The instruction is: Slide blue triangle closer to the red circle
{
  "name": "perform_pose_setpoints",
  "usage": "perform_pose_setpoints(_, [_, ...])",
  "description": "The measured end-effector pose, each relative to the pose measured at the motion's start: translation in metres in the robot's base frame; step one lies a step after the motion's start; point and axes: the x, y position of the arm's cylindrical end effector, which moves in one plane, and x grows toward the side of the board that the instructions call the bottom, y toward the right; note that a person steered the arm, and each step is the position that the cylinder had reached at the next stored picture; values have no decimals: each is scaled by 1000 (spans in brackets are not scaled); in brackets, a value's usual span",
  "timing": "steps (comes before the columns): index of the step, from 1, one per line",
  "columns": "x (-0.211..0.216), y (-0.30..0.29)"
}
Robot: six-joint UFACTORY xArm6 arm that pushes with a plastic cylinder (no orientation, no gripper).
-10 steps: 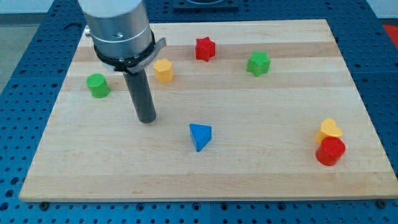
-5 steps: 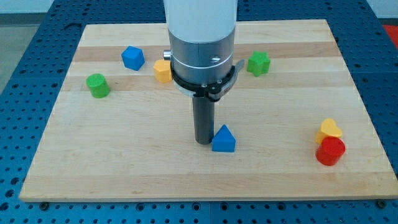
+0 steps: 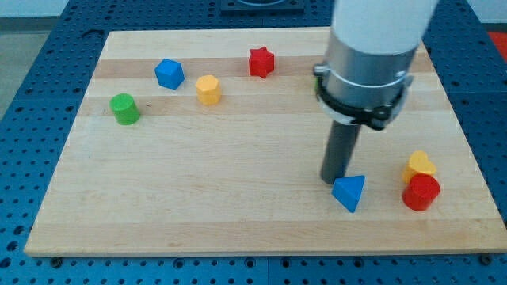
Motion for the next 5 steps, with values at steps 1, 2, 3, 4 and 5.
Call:
perform_pose_setpoints(1, [9, -31])
perform_pose_setpoints(2, [30, -33])
perform_pose_setpoints(3, [40, 3])
perform_pose_setpoints(4, [39, 45])
perform_pose_setpoints(5, [40, 62])
